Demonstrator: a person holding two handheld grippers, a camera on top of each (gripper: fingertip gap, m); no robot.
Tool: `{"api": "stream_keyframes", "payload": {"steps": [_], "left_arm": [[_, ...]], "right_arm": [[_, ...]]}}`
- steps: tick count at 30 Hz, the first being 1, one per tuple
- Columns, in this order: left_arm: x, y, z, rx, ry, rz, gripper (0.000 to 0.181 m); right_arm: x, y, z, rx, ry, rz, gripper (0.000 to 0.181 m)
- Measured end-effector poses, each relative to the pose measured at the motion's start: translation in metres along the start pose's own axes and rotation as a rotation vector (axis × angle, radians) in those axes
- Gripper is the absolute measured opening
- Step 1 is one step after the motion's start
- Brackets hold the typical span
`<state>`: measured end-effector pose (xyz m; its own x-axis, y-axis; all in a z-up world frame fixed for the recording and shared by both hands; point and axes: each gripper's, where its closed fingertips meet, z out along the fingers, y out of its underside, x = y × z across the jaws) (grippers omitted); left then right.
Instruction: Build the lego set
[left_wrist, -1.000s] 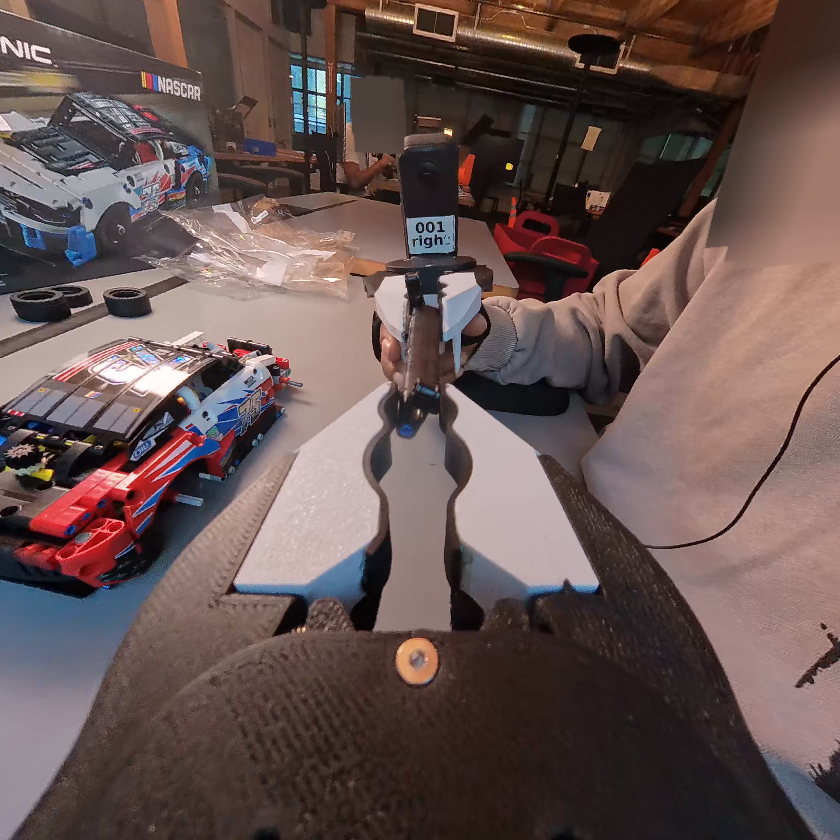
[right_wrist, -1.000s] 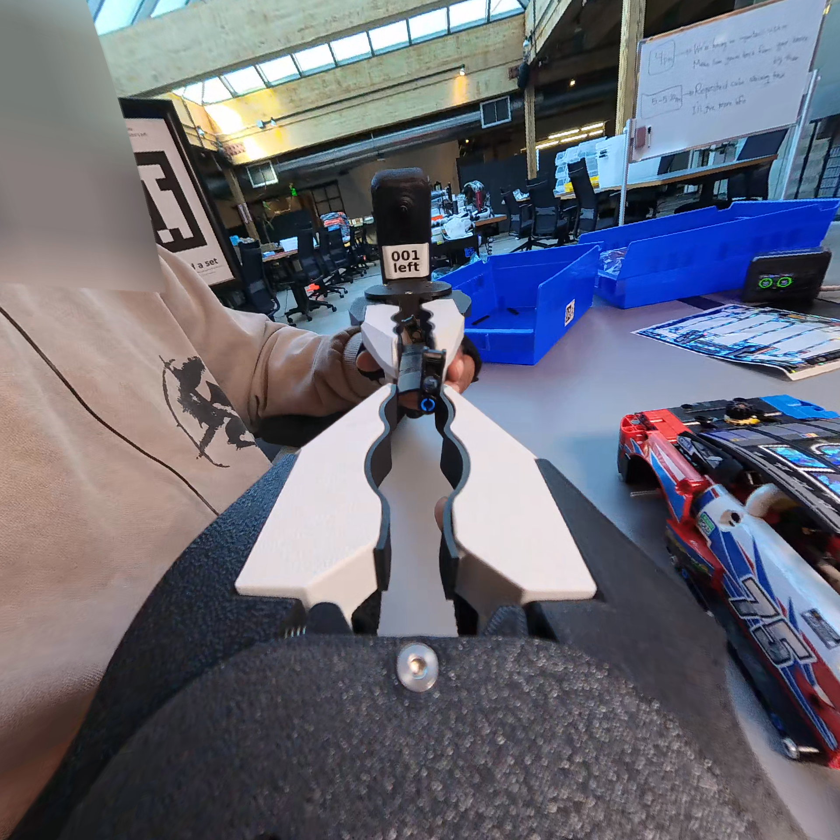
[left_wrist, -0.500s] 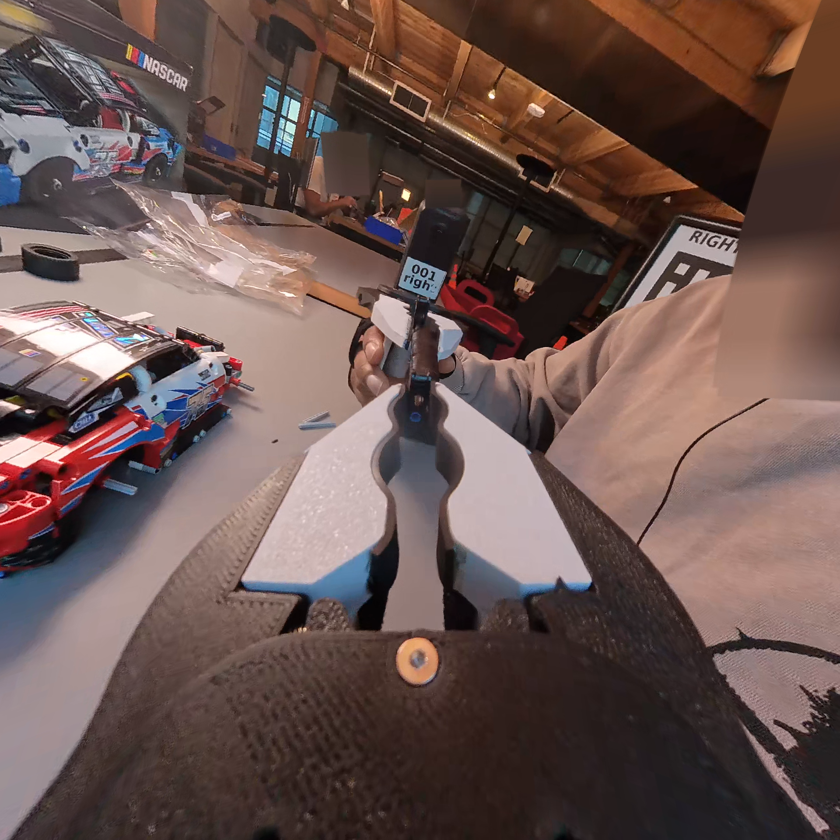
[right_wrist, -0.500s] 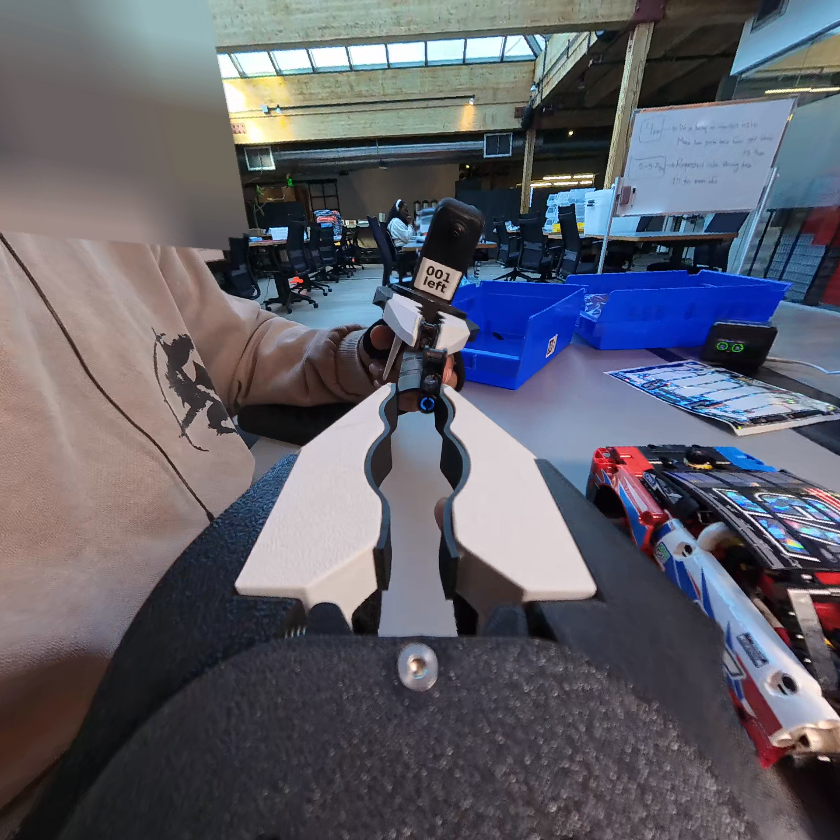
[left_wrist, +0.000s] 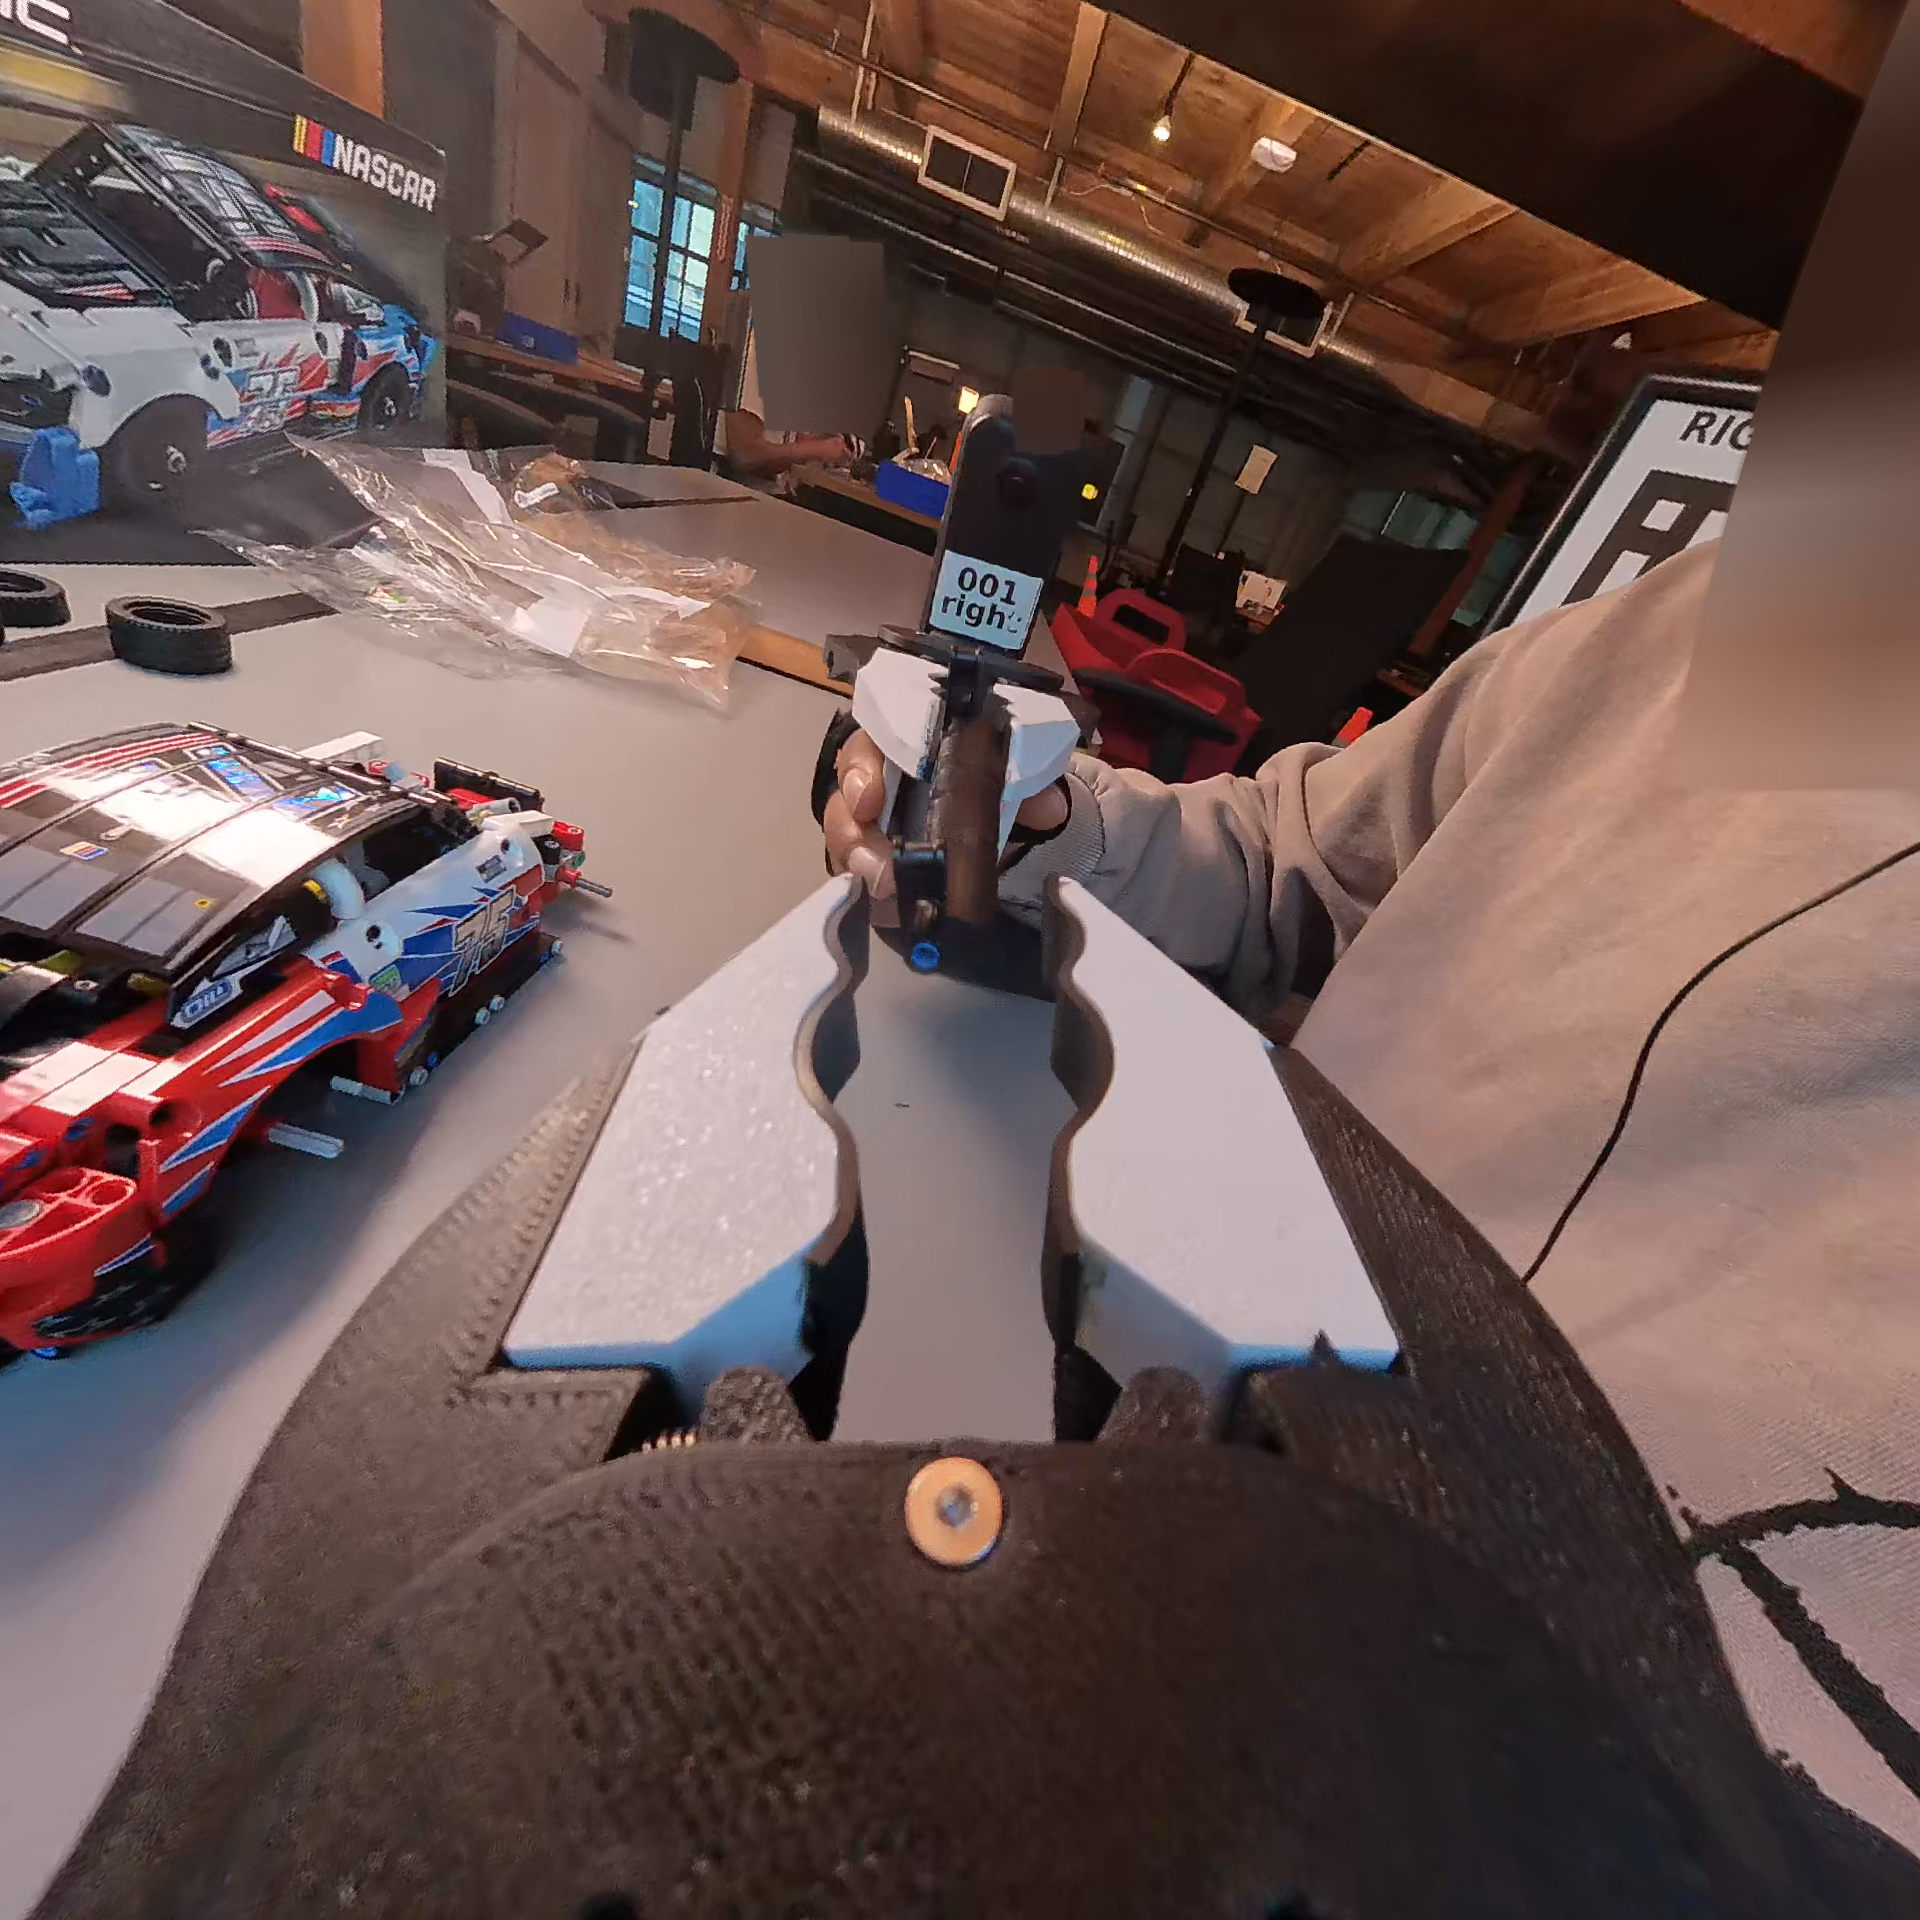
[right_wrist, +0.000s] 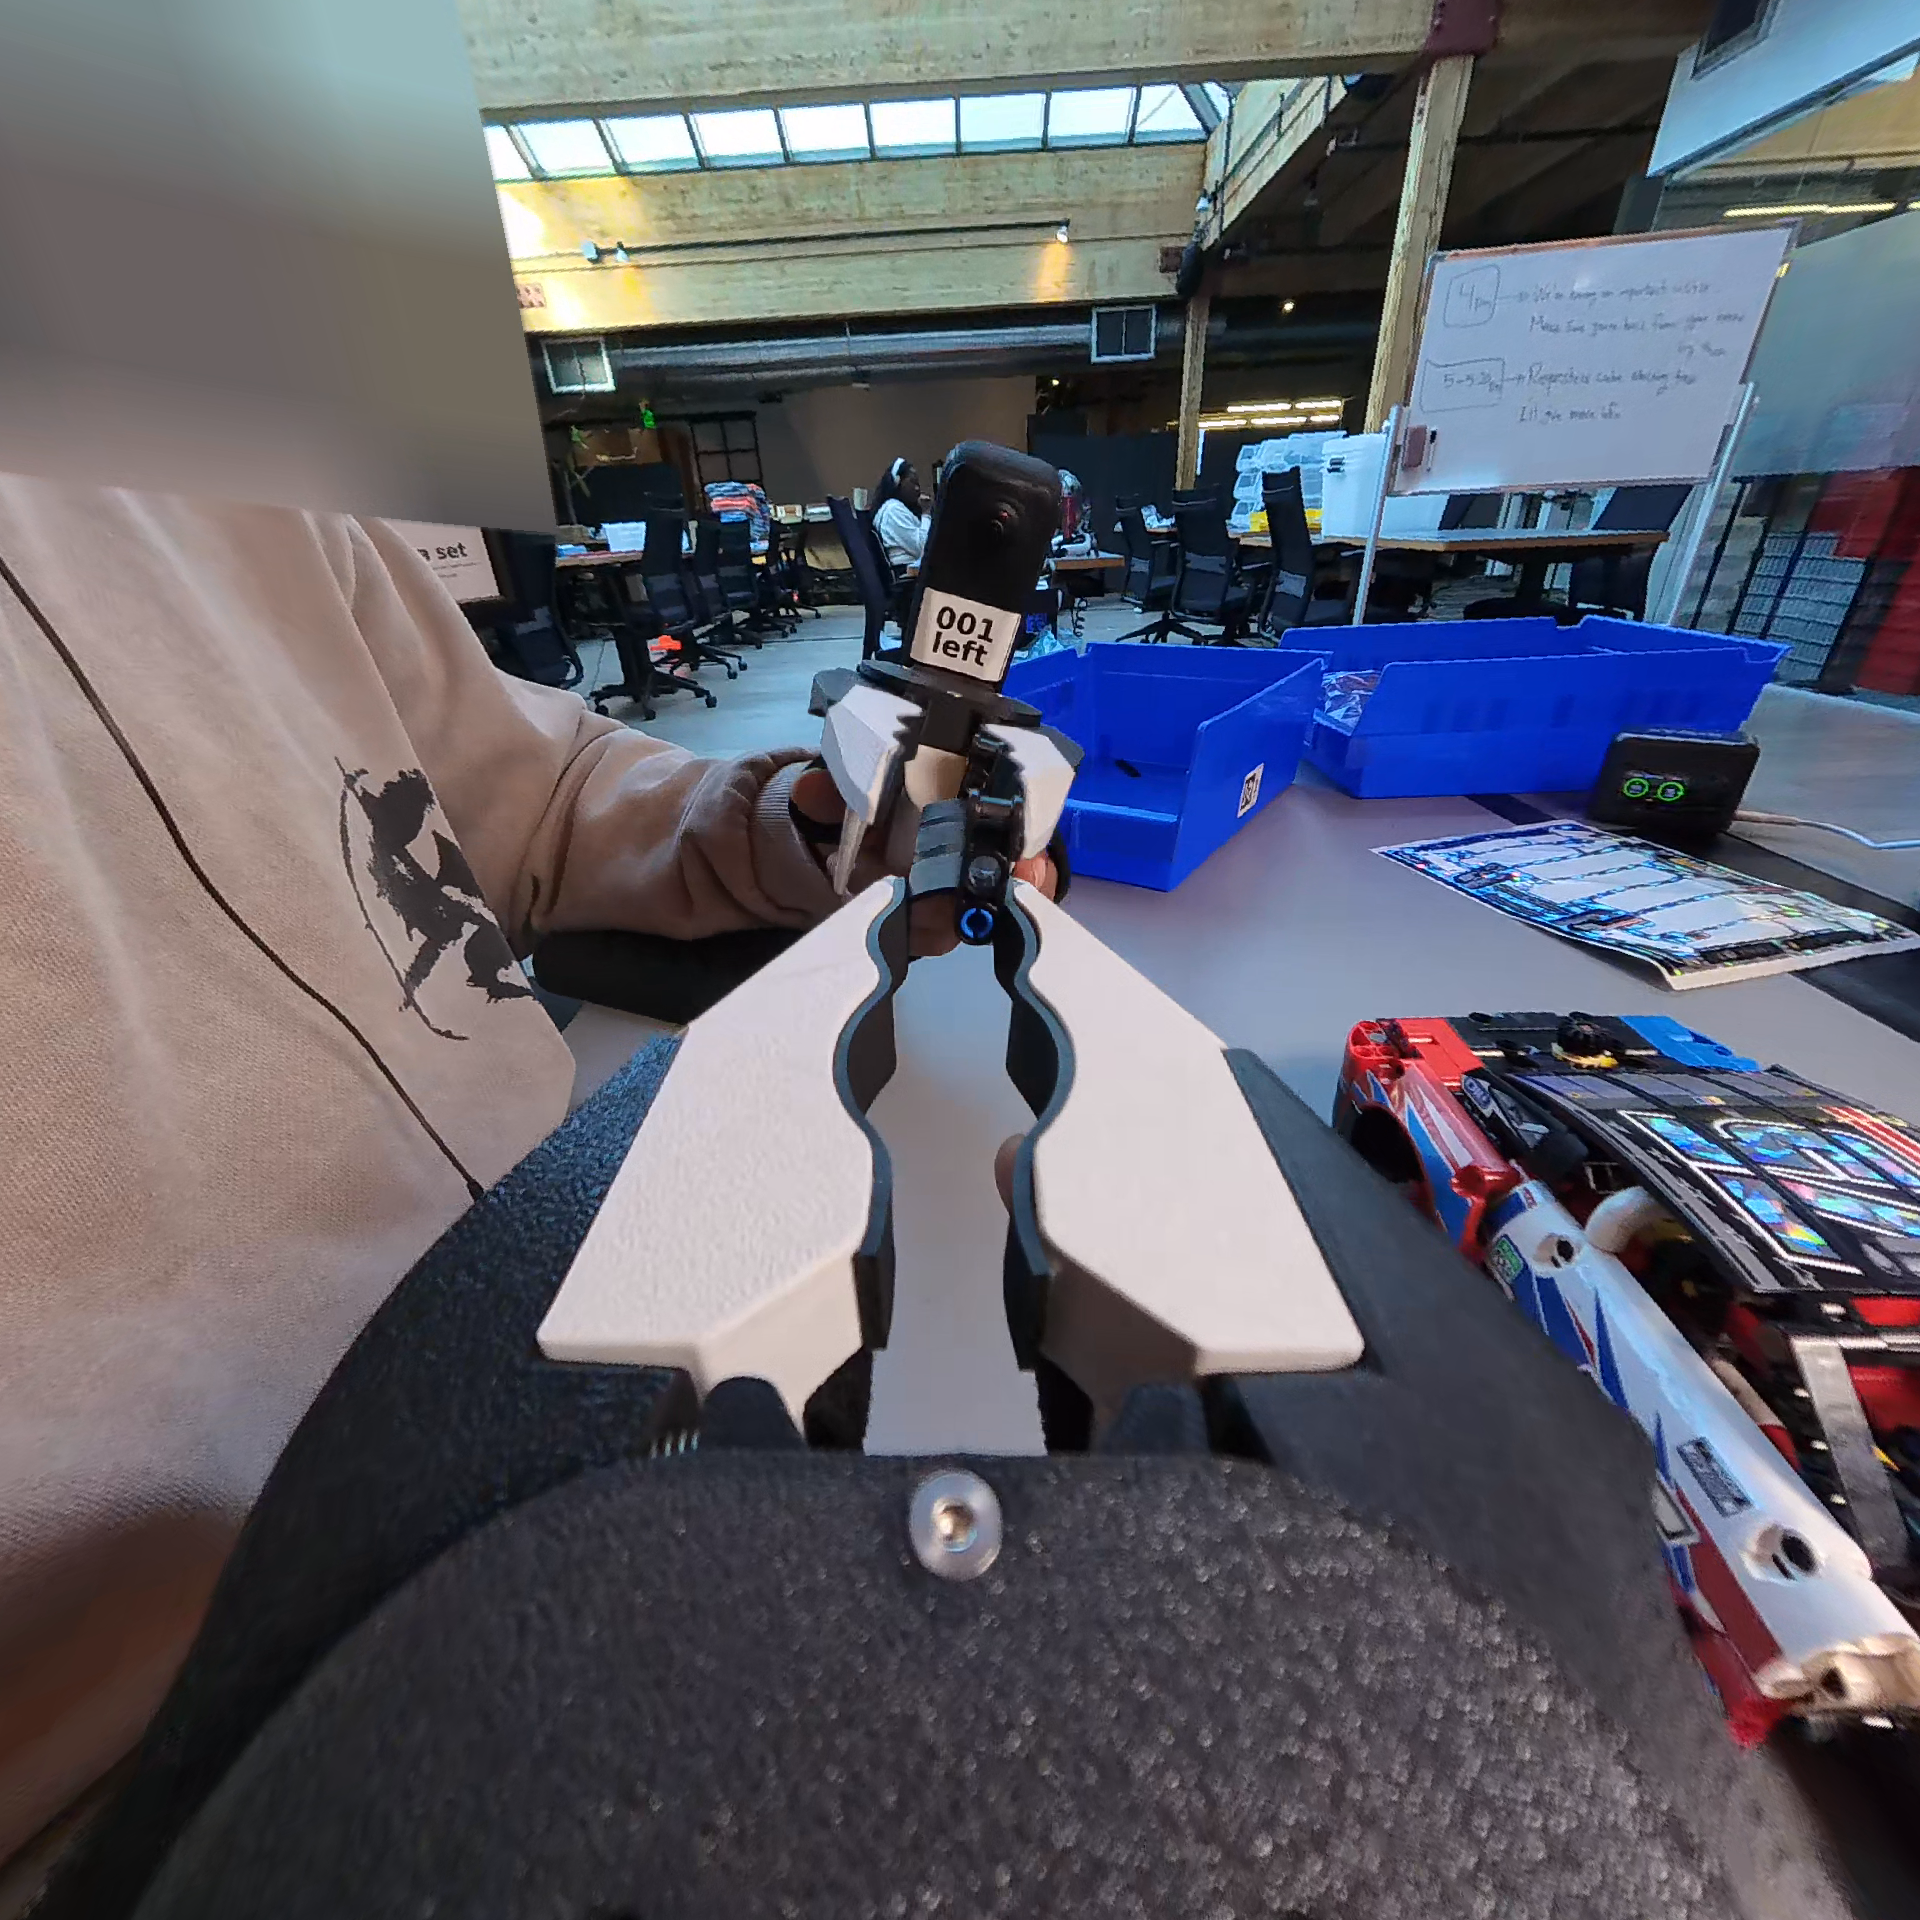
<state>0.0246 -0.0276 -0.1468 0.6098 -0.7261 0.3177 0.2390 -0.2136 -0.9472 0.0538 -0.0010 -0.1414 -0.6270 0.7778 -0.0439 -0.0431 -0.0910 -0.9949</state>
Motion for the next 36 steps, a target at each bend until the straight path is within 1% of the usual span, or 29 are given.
{"api": "stream_keyframes", "payload": {"steps": [3, 4, 9, 15, 17, 23, 24, 27, 28, 29, 30, 31, 32, 36], "left_arm": [[-0.002, 0.001, 0.005, -0.017, -0.025, 0.018, 0.015], [-0.002, 0.002, 0.005, -0.024, -0.03, 0.029, 0.014], [-0.001, 0.003, 0.001, -0.055, -0.039, 0.079, 0.014], [-0.002, 0.005, -0.004, -0.073, -0.038, 0.09, 0.014], [-0.001, 0.007, -0.003, -0.089, -0.032, 0.094, 0.014], [-0.003, 0.012, -0.004, -0.11, -0.034, 0.099, 0.014], [-0.004, 0.015, -0.004, -0.124, -0.037, 0.102, 0.014], [-0.01, 0.024, -0.006, -0.169, -0.056, 0.119, 0.014], [-0.011, 0.027, -0.005, -0.18, -0.054, 0.12, 0.014], [-0.011, 0.03, -0.005, -0.19, -0.053, 0.121, 0.014], [-0.011, 0.033, -0.003, -0.201, -0.05, 0.122, 0.014], [-0.011, 0.036, -0.002, -0.214, -0.047, 0.124, 0.014], [-0.01, 0.038, -0.002, -0.223, -0.044, 0.127, 0.014], [-0.011, 0.042, -0.001, -0.234, -0.042, 0.12, 0.014]], "right_arm": [[0.0, 0.004, 0.003, -0.02, 0.001, 0.007, 0.013], [0.0, 0.005, 0.003, -0.02, 0.004, 0.012, 0.014], [0.0, 0.012, 0.005, -0.061, -0.01, 0.057, 0.014], [0.003, 0.004, -0.001, -0.012, -0.025, 0.114, 0.015], [0.003, 0.003, -0.002, -0.005, -0.029, 0.121, 0.005], [0.003, 0.01, -0.001, -0.046, -0.022, 0.097, 0.005], [0.004, 0.013, -0.001, -0.07, -0.016, 0.084, 0.006], [0.006, 0.03, -0.001, -0.185, 0.002, 0.04, 0.03], [0.006, 0.037, 0.0, -0.225, 0.011, 0.017, 0.032], [0.005, 0.043, 0.001, -0.251, 0.014, -0.004, 0.032], [0.003, 0.046, 0.003, -0.267, 0.012, -0.02, 0.027], [0.001, 0.046, 0.005, -0.268, 0.007, -0.034, 0.017], [-0.002, 0.047, 0.005, -0.27, -0.005, -0.042, 0.013], [-0.002, 0.05, 0.004, -0.294, -0.016, -0.032, 0.013]]}}
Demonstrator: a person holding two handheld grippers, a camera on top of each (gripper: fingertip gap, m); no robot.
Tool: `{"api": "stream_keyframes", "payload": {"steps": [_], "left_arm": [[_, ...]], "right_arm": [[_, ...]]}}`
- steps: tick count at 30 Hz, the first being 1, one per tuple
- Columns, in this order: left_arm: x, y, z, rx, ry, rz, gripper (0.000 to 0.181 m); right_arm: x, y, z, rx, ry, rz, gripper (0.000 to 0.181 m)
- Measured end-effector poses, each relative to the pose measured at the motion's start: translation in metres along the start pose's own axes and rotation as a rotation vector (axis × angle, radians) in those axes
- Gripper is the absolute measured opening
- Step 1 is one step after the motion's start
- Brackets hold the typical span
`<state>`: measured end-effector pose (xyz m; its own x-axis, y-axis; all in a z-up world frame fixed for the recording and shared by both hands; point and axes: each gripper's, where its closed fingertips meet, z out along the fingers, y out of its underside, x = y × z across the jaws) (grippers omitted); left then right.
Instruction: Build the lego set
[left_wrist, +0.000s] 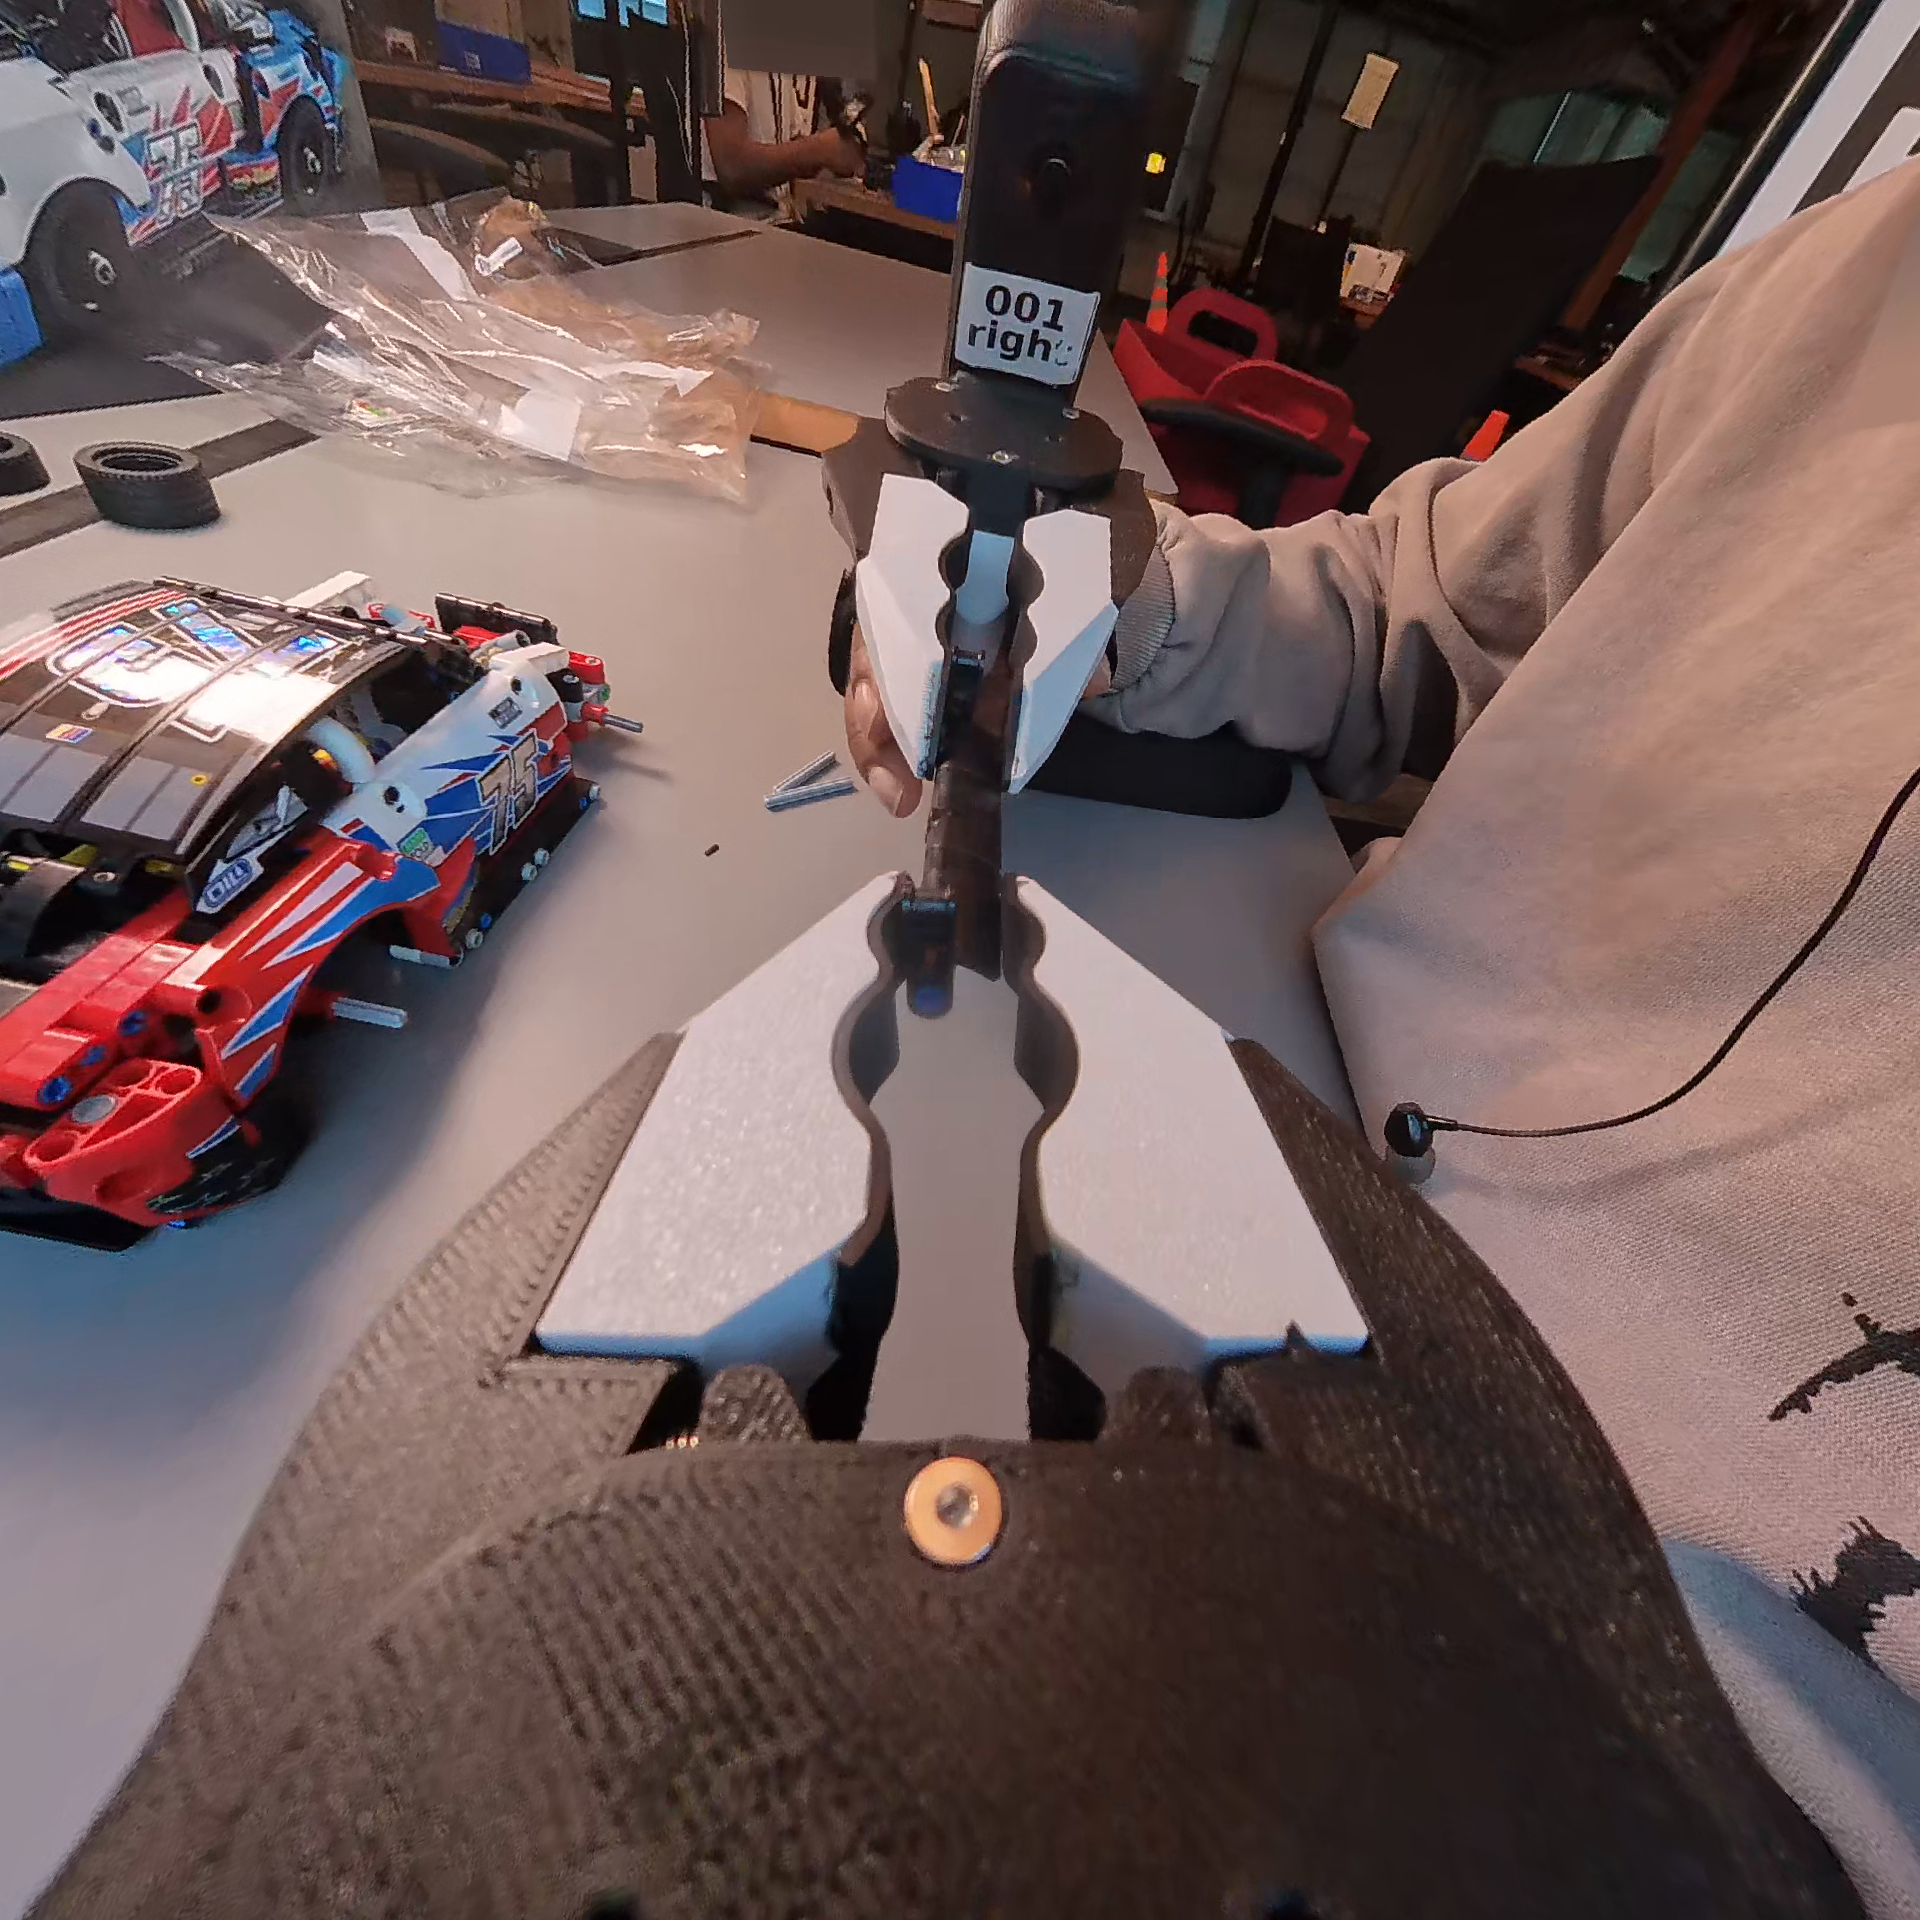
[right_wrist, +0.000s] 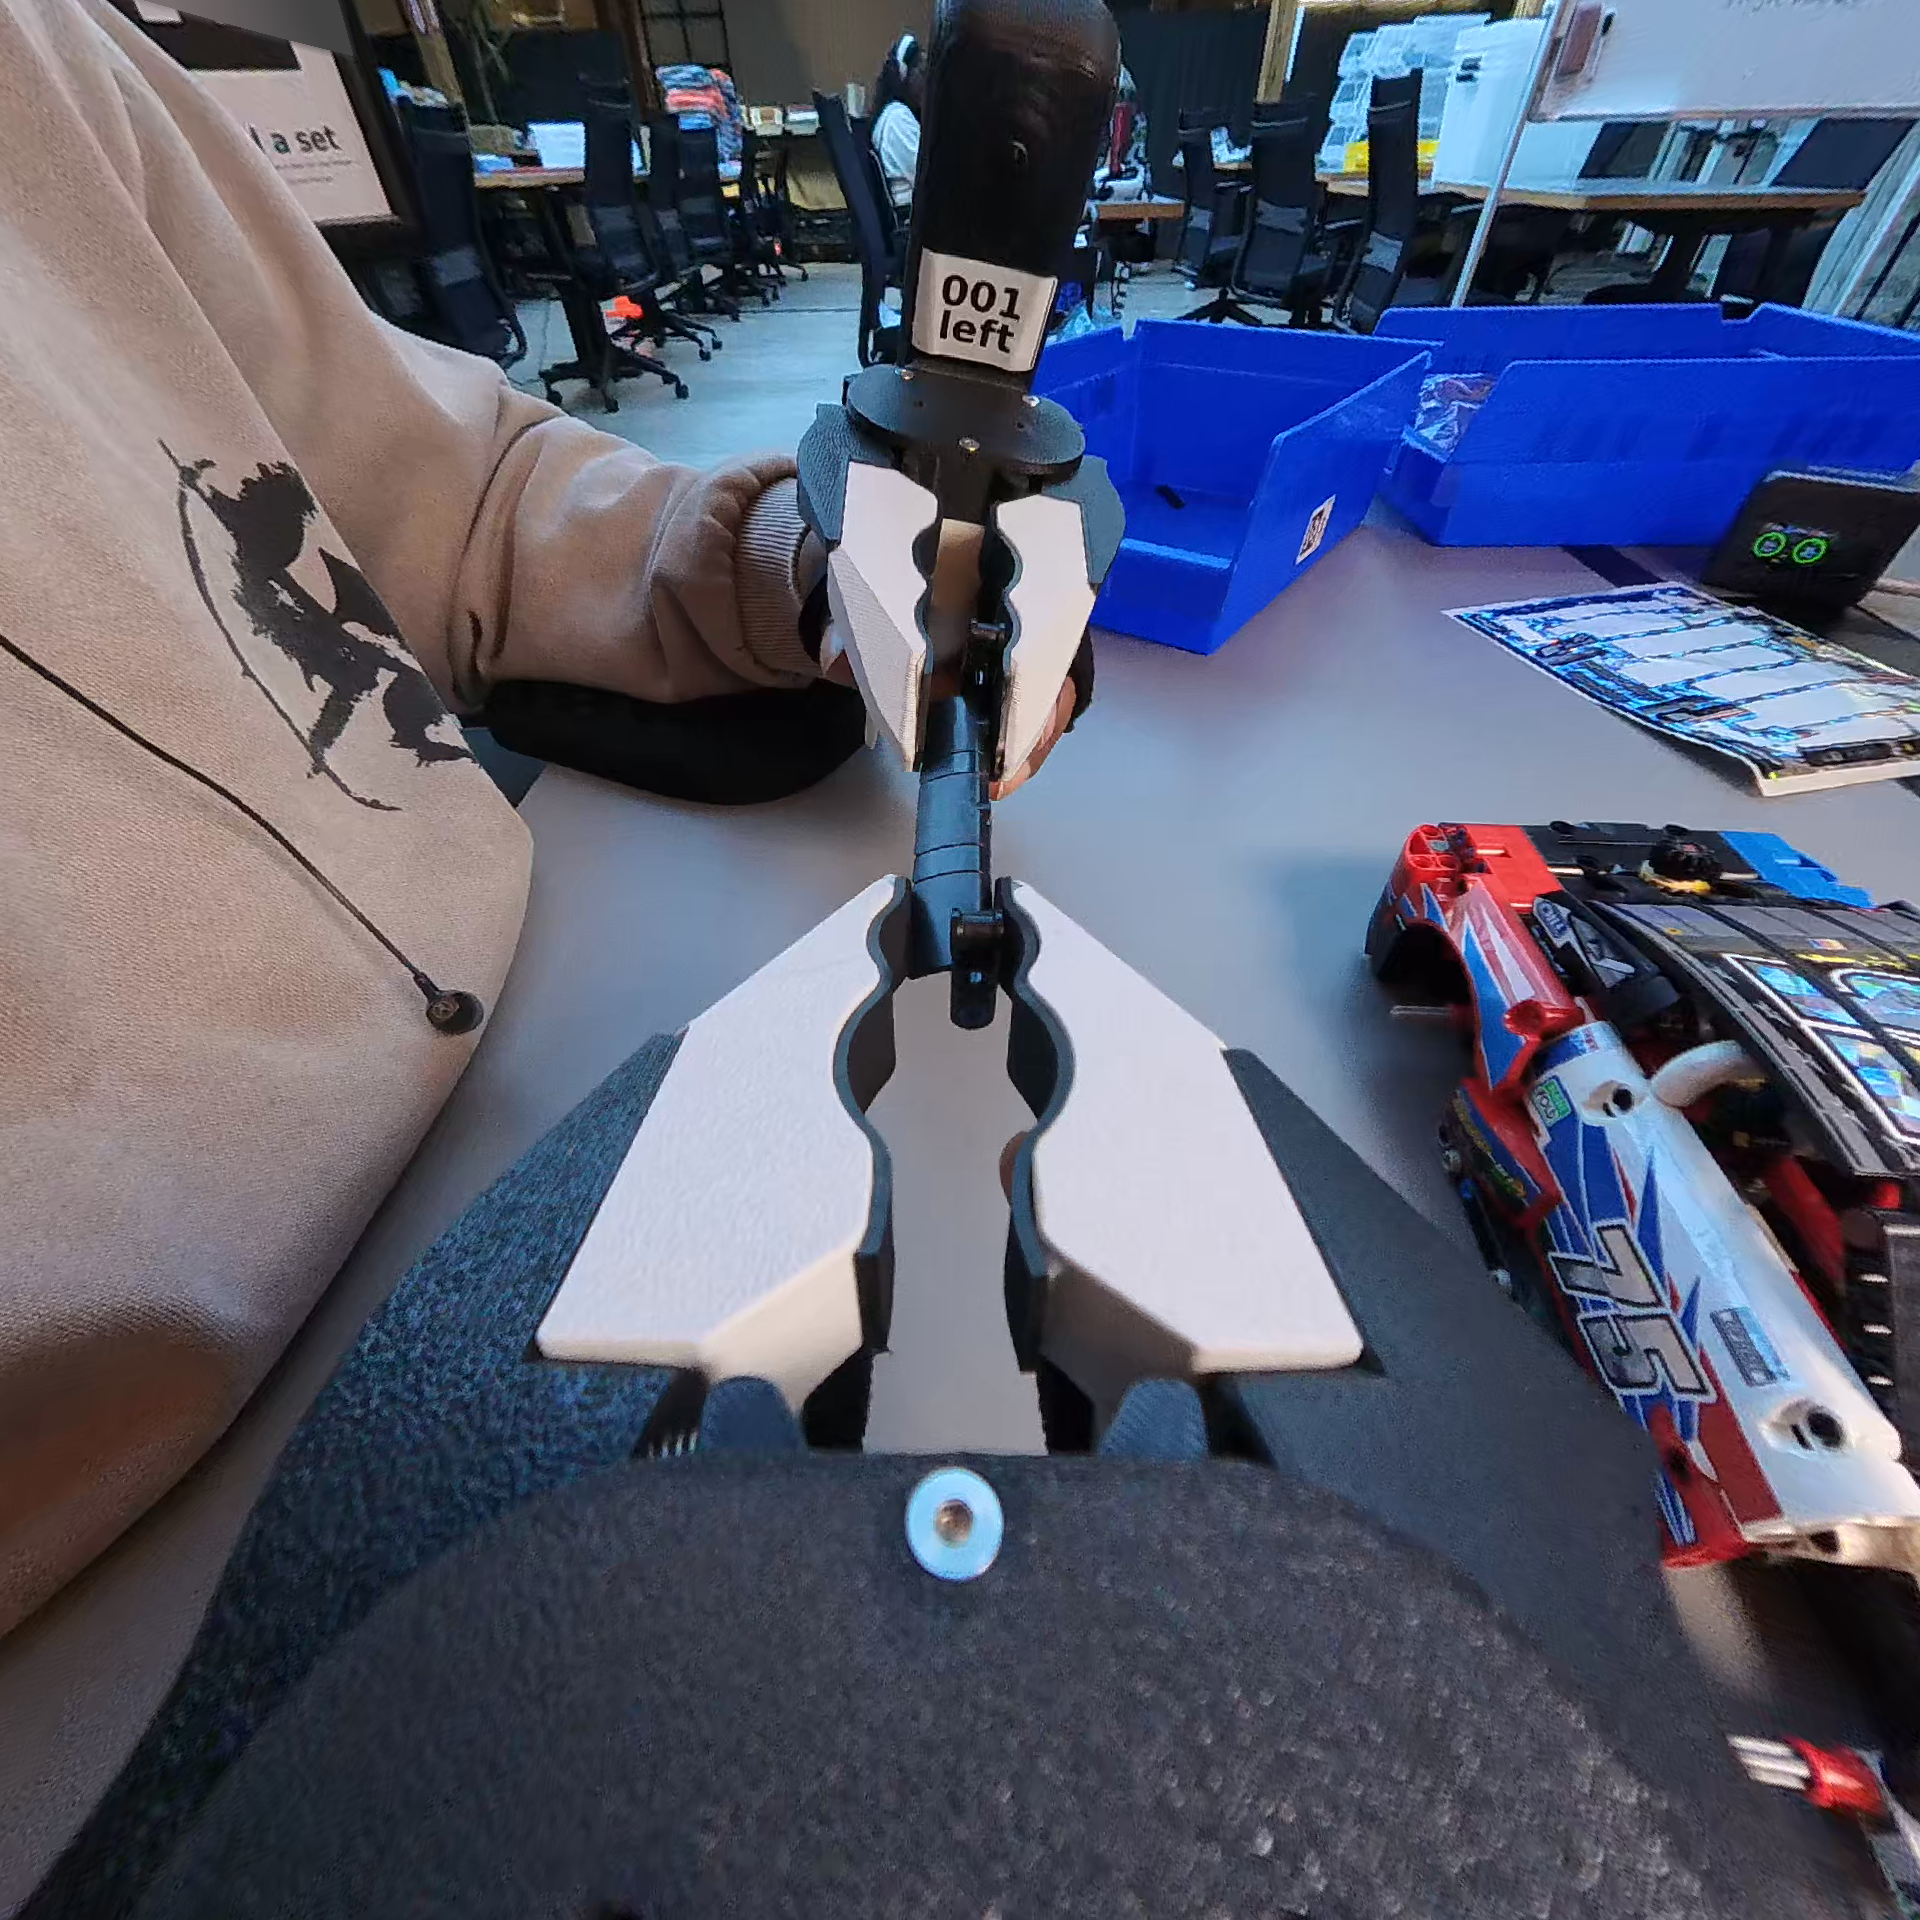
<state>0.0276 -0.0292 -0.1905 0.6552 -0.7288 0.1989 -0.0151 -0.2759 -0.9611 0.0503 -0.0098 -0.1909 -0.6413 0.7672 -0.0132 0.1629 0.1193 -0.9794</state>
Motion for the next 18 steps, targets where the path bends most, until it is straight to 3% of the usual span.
{"api": "stream_keyframes", "payload": {"steps": [18], "left_arm": [[-0.0029, 0.0052, -0.0005, -0.01, -0.022, 0.007, 0.015]], "right_arm": [[0.0027, 0.0025, -0.0019, 0.002, 0.0, 0.019, 0.013]]}}
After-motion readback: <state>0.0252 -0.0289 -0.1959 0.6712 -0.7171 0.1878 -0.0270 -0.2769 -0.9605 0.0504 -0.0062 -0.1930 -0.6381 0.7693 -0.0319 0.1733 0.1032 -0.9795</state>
